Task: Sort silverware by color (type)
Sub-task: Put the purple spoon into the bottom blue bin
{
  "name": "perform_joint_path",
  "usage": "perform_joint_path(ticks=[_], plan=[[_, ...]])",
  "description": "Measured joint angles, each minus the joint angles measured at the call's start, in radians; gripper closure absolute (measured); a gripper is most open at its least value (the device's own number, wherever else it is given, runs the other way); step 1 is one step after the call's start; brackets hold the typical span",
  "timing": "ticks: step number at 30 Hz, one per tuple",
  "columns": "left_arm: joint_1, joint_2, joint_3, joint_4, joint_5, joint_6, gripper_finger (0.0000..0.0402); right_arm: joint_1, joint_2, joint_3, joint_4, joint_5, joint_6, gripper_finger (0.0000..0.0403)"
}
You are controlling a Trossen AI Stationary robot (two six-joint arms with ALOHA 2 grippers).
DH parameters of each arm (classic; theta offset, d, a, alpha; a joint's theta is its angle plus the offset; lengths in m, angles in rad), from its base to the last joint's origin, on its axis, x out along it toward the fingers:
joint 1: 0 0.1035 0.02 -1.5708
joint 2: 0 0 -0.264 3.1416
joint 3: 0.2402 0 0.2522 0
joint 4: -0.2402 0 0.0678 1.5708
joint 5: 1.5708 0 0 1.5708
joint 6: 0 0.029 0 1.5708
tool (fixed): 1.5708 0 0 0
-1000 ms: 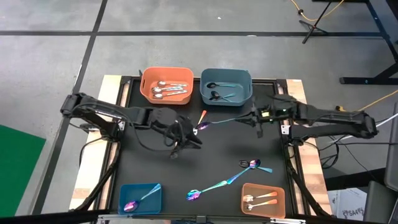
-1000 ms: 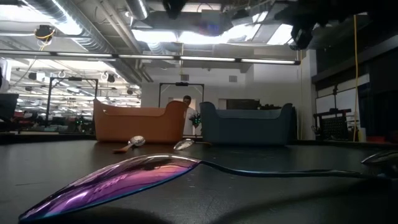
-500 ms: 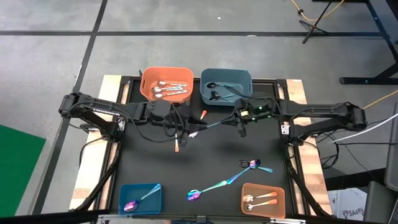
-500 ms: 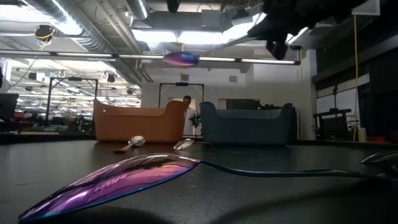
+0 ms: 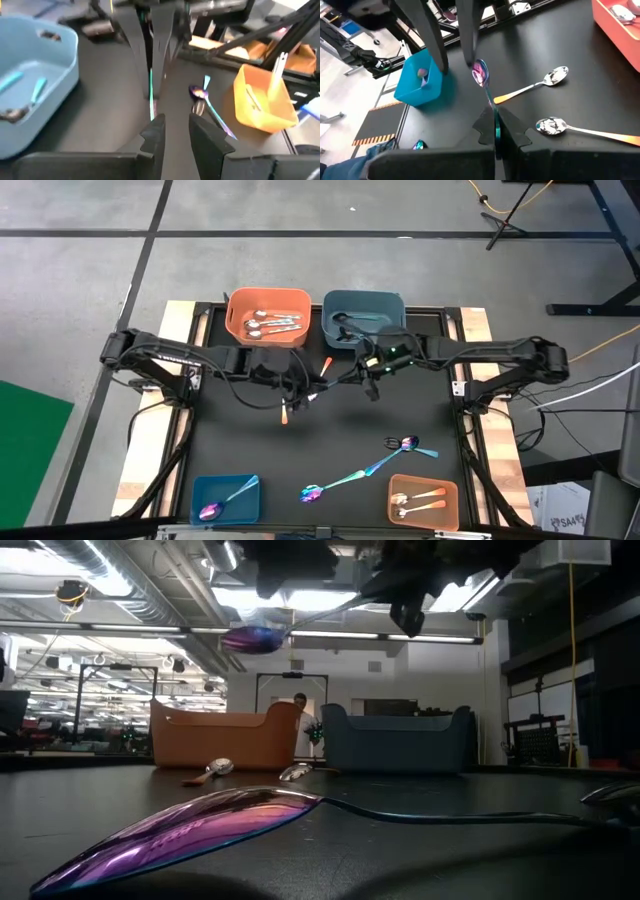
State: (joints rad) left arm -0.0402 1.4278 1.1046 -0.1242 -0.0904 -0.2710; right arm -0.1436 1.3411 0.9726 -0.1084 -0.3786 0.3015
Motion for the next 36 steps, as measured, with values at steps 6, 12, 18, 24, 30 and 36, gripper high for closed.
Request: perform_joint_path(ticks=[6, 12, 18, 24, 30, 36], plan=[[0.0, 0.039, 0.0, -0.046, 0.018, -0.042, 0.0321, 0.0, 0.027, 0.003, 0.002, 0.0, -0.018, 0.0403], [0.0, 0.068, 0.0, -0.052, 0.029, -0.042, 0.0321, 0.0, 0.027, 0.003, 0.003, 0.0, -0.018, 0.0403], [0.001, 0.071, 0.0, -0.071, 0.028, -0.042, 0.0321, 0.0, 0.027, 0.003, 0.003, 0.0, -0.018, 0.0403], [0.001, 0.071, 0.0, -0.081, 0.022, -0.041, 0.0321, 0.0, 0.027, 0.003, 0.003, 0.0, -0.018, 0.0403], [0.001, 0.071, 0.0, -0.085, 0.002, -0.041, 0.0321, 0.0, 0.027, 0.003, 0.007, 0.0, -0.018, 0.0403], [0.001, 0.071, 0.0, -0.085, -0.002, -0.041, 0.0321, 0.0, 0.027, 0.003, 0.01, -0.001, -0.018, 0.0403]])
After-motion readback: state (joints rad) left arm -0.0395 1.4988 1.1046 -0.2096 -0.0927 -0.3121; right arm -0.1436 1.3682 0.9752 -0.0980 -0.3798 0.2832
